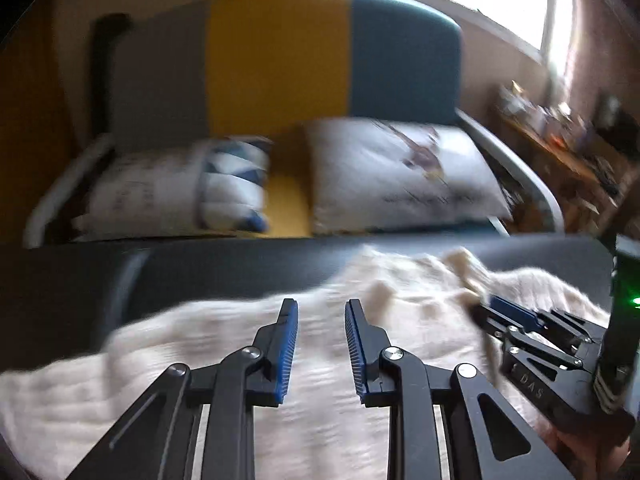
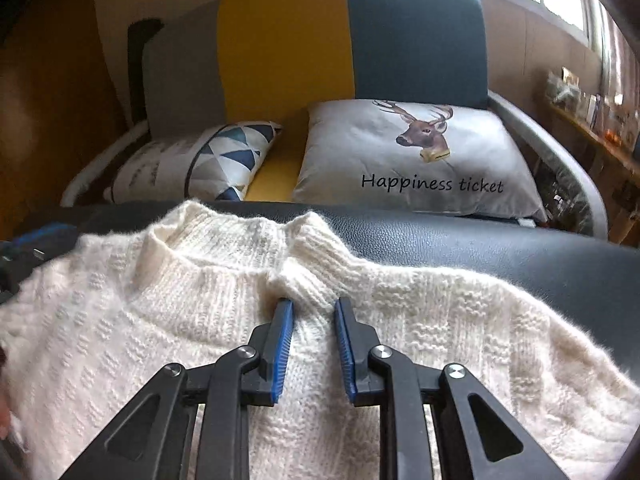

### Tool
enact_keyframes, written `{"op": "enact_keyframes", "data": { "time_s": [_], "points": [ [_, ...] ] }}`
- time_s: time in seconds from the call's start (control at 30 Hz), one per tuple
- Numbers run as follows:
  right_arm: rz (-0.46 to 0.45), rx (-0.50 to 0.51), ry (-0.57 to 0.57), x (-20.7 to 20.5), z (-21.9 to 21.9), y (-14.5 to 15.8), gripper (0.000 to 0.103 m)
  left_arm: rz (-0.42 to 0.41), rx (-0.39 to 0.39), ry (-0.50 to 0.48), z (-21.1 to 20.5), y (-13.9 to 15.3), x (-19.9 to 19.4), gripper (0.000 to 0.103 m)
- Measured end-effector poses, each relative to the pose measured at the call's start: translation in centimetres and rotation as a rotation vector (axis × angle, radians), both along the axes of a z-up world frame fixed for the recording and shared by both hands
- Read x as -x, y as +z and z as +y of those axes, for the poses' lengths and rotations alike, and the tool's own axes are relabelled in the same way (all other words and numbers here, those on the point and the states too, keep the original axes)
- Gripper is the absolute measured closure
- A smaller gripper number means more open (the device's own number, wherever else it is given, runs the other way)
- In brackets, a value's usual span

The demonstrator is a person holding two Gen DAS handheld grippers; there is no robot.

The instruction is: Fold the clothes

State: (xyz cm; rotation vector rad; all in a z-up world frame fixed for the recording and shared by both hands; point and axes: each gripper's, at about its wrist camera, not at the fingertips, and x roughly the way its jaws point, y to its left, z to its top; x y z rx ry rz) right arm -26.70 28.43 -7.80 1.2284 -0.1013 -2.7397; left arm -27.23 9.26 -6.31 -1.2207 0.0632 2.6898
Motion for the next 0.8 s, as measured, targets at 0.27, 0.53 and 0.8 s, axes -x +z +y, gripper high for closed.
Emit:
{"op": "enact_keyframes", "data": {
  "time_s": [0.27, 0.53, 0.8],
  "points": [
    [0.009, -0.012, -0.005, 0.3, -0.2, -0.1, 0.083, 0.001, 0.091, -0.054, 3.4, -2.7, 2.5, 0.081],
    [0.009, 0.039, -0.007, 0.2, 0.7, -0.2, 0.083, 0.032, 0.034, -0.036, 2.4, -3.0, 2.1, 0.080],
    [0.000, 0.145, -0.031, 0.5, 3.1, 2.1, 0.079, 0.054, 0.031, -0.019, 1.9, -3.2, 1.1, 0.080]
  ]
}}
